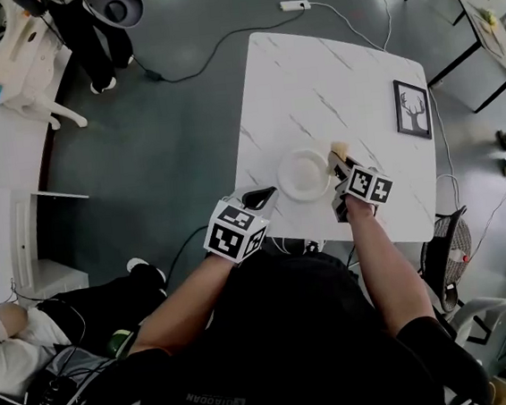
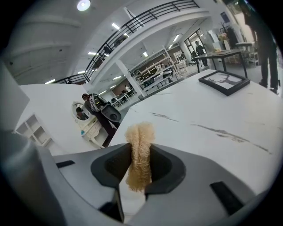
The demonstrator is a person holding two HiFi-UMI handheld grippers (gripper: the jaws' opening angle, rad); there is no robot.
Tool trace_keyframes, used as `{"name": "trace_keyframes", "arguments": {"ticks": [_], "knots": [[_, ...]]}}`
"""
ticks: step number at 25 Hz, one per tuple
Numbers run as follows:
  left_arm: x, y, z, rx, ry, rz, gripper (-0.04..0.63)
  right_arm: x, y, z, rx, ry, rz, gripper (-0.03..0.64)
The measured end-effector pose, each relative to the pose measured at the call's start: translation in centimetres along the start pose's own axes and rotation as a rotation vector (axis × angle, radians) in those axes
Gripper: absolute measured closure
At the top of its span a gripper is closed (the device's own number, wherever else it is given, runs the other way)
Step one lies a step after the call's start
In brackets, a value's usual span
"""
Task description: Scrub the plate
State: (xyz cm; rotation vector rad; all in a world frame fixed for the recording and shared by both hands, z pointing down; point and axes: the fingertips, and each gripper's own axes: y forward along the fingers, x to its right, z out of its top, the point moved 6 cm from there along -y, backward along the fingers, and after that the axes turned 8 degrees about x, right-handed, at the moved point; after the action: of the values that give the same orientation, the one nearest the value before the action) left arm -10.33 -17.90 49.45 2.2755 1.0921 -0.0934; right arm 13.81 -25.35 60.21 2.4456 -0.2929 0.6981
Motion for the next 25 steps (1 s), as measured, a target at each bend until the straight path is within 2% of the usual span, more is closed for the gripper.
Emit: {"name": "trace_keyframes", "arguments": {"ticks": [4, 15, 25], "knots": [[-0.1, -0.3, -0.1, -0.003, 0.019, 0.004, 0.595, -2.3, 0.5, -1.2, -0.024, 0.024, 0.05, 0.509], [-0.2, -1.2, -0.6, -0.005, 0.039, 0.026, 0.595, -9.4, 3.2, -4.5, -0.147, -0.06, 0.217, 0.509], [-0.7, -2.3, -1.1, 0.006, 0.028, 0.061, 0.597, -11.3, 4.6, -5.7, -0.189, -0.1, 0.249, 0.509]]}}
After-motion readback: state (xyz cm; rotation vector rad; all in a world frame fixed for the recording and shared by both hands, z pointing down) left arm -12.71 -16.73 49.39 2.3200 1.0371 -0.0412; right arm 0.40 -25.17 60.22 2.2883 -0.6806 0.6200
